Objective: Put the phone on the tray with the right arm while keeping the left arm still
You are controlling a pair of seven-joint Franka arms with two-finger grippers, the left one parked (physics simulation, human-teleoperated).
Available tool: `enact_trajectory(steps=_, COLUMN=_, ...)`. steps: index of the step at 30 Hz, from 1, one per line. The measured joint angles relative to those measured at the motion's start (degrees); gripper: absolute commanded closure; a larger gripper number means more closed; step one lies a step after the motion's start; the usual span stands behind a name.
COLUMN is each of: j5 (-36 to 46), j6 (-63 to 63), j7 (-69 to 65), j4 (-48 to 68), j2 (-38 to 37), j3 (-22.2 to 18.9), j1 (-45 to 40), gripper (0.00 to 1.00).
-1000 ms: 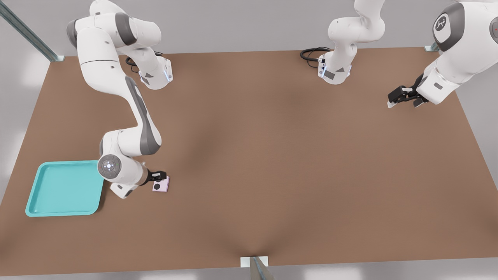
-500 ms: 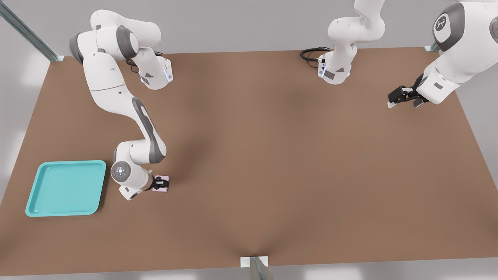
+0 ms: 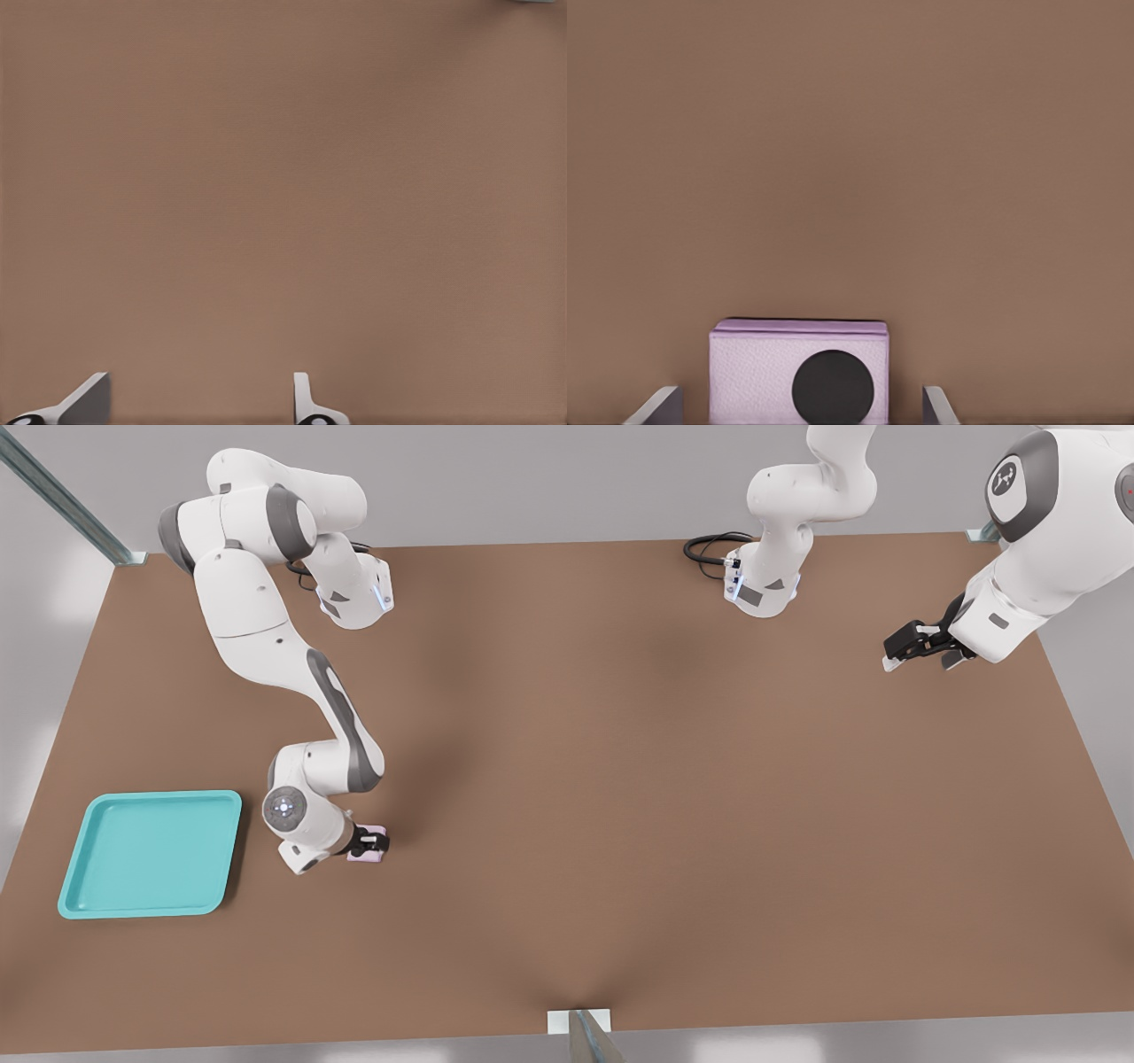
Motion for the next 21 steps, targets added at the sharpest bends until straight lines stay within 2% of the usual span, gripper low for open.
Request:
enact_trajectory(steps=6, j5=-0.1, j6=0.6, j7=1.0, j4=-0.4, j2=0.8, j3=0.0, j1=0.2, gripper=0.00)
enact_trajectory(steps=7, j5=-0.1, j6=0.8, j7=1.2, j4=-0.4, j2=1.0, j3=0.0, j1=0.2, gripper=0.03)
enact_trajectory(steps=8, j5=-0.1, j6=0.9, j7=1.3, j4=-0.3, j2=1.0, j3=0.0, j1=0.3, gripper=0.11)
enact_trajectory(steps=9, j5=-0.1, j6=1.0, j7=1.4, j4=-0.3, j2=1.0, j3=0.0, j1=0.3, gripper=0.16)
enact_trajectory(steps=21, j5=-0.4, j6=1.2, j7=2.4, j4=-0.4, j2=0.8, j3=0.1, j1=0.4, gripper=0.16)
